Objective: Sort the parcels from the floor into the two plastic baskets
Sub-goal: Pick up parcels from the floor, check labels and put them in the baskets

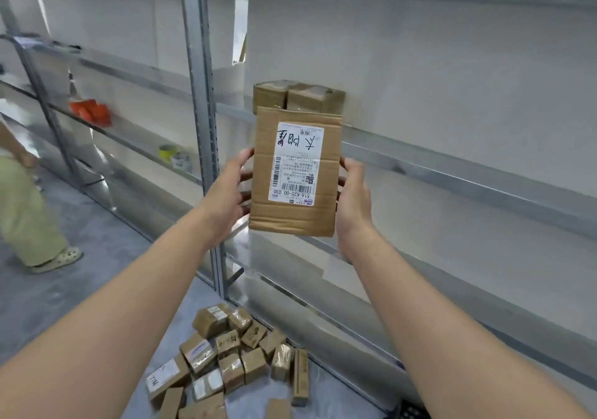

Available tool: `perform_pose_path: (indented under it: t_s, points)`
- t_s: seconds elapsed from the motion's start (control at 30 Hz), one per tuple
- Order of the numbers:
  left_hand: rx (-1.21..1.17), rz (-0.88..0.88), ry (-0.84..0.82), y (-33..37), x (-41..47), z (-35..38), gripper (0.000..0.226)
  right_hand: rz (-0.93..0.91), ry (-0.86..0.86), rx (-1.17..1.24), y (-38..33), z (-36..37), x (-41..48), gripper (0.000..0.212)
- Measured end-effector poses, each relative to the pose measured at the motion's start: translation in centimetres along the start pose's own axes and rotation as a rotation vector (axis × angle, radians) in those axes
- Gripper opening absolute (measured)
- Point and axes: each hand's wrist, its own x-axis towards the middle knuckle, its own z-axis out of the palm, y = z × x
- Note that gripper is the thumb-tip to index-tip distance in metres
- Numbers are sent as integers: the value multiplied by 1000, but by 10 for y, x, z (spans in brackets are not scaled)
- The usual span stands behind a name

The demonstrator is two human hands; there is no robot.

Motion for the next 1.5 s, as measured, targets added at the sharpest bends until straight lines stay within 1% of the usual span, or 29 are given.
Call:
perform_pose_path:
  t_s: [0.1, 0.17, 0.3, 0.4, 0.5, 0.57, 0.6, 0.67, 0.7, 0.8, 0.83, 0.93, 1.03, 1.07, 1.2, 1.33, 1.4, 1.43, 1.5]
  points:
    - [-7, 58, -31, 24, -8, 4, 33, -79, 38, 34, -21, -2, -8, 59]
    - [-5, 98, -79, 35, -11, 7, 32, -117, 65, 48, -32, -3, -15, 59]
    - [-15, 131, -172, 45, -12, 13, 40, -175, 180, 63, -45, -8, -38, 59]
    - [-23, 111, -265, 45, -15, 24, 40, -210, 296, 75, -50, -17, -59, 57]
    - [-32, 76, -351, 41, -28, 43, 36, -210, 415, 85, -49, -28, -84, 53]
    - [-41, 53, -409, 37, -37, 60, 35, -209, 490, 82, -47, -42, -99, 55]
    - [-44, 38, -446, 36, -43, 70, 35, -207, 532, 79, -46, -53, -108, 59]
    - [-47, 11, -519, 33, -58, 93, 35, -205, 599, 72, -46, -80, -128, 68]
    - [-48, 4, -554, 30, -66, 105, 35, -207, 628, 63, -47, -95, -139, 67]
    - [-34, 2, -640, 24, -94, 143, 39, -214, 717, 54, -49, -142, -174, 57]
    - [-14, 4, -665, 23, -105, 157, 43, -211, 744, 45, -49, -157, -185, 56]
    - [36, -10, -736, 15, -139, 198, 55, -206, 792, 24, -47, -203, -218, 65]
    - [42, -28, -769, 3, -179, 248, 51, -211, 827, 1, -45, -252, -252, 52]
    - [45, -36, -779, -1, -194, 266, 48, -202, 837, 1, -45, -269, -263, 53]
    - [45, -89, -797, -17, -260, 341, 41, -148, 859, -16, -53, -346, -310, 73]
    - [49, -172, -795, -29, -319, 409, 43, -105, 872, -65, -60, -427, -349, 82]
    - [58, -180, -809, -34, -340, 440, 42, -82, 883, -54, -61, -461, -362, 86]
    - [61, -181, -818, -36, -350, 455, 40, -74, 888, -51, -62, -477, -367, 84]
    - [68, -181, -830, -39, -361, 481, 38, -69, 901, -58, -65, -504, -372, 71]
